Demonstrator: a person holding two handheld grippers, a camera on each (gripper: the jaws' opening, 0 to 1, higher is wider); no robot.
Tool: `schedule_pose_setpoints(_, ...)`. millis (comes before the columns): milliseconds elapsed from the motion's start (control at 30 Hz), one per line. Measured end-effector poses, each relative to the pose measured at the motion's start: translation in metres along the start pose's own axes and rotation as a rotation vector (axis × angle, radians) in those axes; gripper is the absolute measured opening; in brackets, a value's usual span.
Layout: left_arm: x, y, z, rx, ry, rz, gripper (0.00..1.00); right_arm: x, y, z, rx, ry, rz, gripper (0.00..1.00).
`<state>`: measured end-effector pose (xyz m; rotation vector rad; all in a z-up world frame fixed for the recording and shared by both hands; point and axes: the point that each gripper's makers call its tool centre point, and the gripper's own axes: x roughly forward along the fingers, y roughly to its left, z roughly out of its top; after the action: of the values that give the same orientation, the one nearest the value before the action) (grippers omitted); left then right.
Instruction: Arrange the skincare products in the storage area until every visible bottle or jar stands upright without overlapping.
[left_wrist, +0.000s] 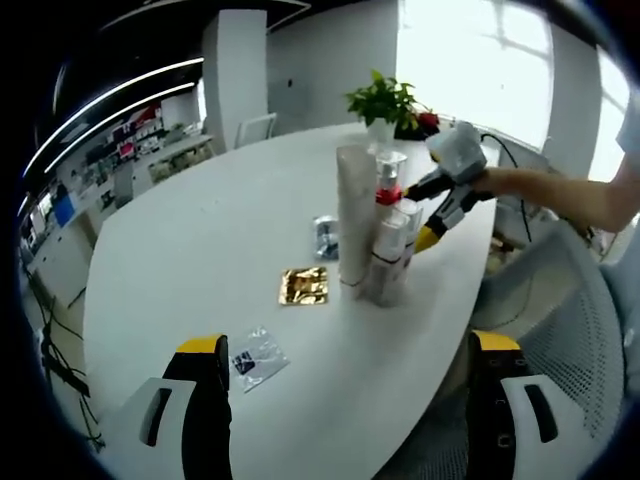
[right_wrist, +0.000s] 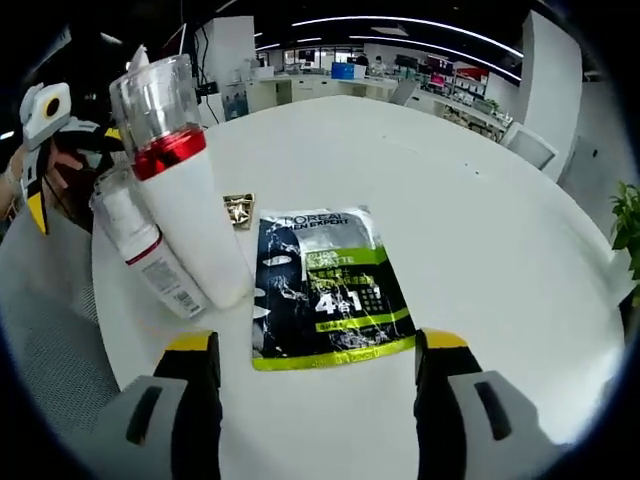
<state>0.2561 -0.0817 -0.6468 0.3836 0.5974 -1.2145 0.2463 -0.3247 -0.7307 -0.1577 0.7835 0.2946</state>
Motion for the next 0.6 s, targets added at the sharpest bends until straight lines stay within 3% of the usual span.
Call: schedule_pose_setpoints(600, 0.003, 0.003, 0.001, -0.002, 0.011, -0.001, 0.97, 0.014, -0.007, -0.002, 0.042, 0.006, 0.034, 0.77)
